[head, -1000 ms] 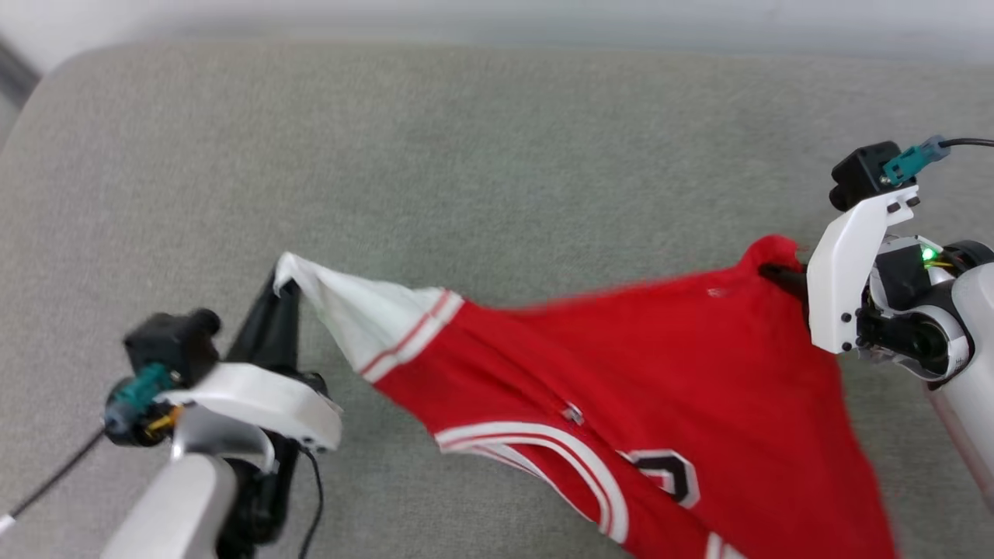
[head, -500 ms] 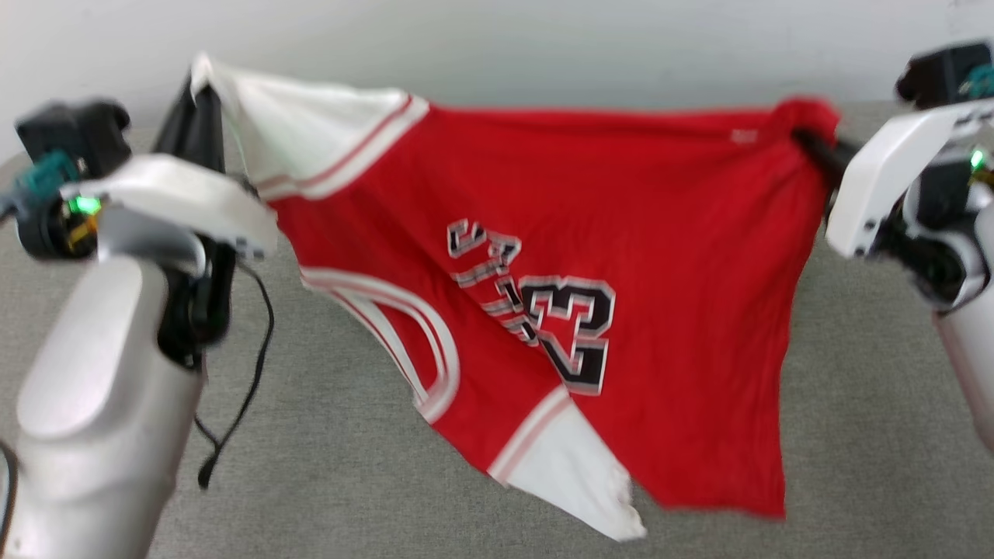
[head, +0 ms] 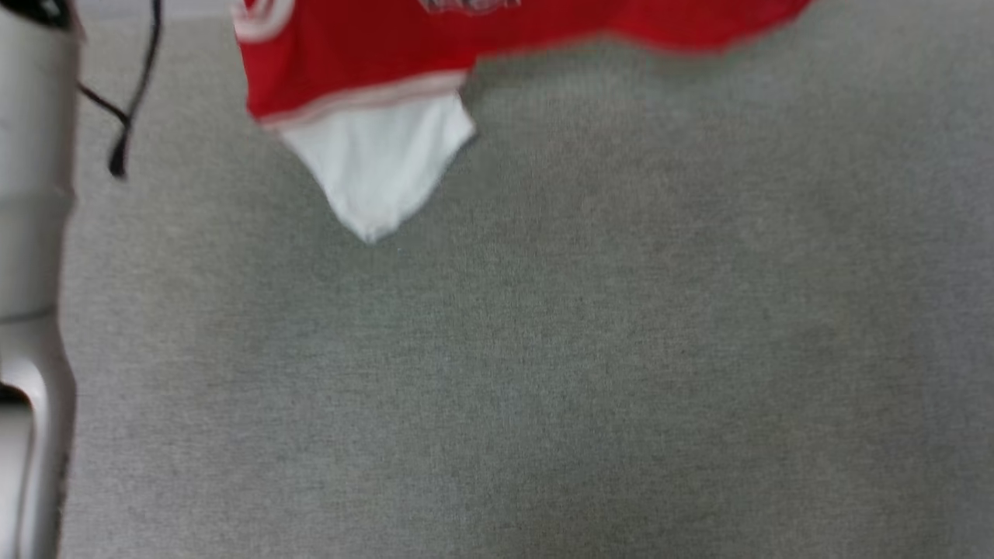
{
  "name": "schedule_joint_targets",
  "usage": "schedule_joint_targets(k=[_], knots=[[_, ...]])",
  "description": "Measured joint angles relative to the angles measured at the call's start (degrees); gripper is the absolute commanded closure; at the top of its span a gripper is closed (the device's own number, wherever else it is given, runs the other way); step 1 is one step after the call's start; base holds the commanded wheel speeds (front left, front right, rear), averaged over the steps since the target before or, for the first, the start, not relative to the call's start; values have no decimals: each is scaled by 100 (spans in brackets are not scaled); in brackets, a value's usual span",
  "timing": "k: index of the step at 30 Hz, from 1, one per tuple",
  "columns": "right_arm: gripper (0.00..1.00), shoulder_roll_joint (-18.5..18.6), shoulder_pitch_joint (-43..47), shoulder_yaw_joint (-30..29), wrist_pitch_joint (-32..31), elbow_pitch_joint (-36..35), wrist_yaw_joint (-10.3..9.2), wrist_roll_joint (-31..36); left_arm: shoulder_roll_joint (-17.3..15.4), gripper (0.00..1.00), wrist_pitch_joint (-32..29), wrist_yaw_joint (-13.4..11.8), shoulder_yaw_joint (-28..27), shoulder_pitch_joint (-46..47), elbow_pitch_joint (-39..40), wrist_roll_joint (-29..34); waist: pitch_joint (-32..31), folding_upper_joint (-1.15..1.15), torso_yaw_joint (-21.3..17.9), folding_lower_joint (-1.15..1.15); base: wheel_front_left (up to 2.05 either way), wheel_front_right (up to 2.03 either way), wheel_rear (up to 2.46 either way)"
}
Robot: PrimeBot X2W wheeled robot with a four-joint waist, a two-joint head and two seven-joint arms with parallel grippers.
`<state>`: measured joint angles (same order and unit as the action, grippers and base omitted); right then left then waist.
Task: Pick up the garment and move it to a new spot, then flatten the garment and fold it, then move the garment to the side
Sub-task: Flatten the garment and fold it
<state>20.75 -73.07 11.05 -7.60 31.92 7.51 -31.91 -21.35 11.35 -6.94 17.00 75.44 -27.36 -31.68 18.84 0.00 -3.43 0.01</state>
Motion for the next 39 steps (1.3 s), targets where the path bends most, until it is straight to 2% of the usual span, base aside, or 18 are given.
schedule_joint_targets(k=[9, 22, 29, 33, 39], knots=[[100, 77, -1337, 13, 159, 49, 0, 12, -26, 100, 82, 137, 57, 1376, -355, 221, 973, 0, -27, 0, 0, 0, 0], [100, -32, -1820, 836, 460, 1165, 0, -386, 246, 100, 113, 318, 231, 1471, -1418, 132, 2048, 0, 61, 1, 0, 0, 0], [100, -102, -1555, 1491, 523, 1855, 0, -784, 526, 100, 247, 527, 233, 995, -2279, -76, 1885, 0, 109, 0, 0, 0, 0], [100, -111, -995, 1840, 534, 2095, 0, -1055, 647, 100, 301, 698, 159, 470, -2688, -252, 1636, 0, 126, 0, 0, 0, 0], [100, -53, 126, 2320, 711, 2086, 0, -1423, 735, 100, 353, 961, -25, -612, -2976, -503, 1090, 0, 138, -1, 0, 0, 0]])
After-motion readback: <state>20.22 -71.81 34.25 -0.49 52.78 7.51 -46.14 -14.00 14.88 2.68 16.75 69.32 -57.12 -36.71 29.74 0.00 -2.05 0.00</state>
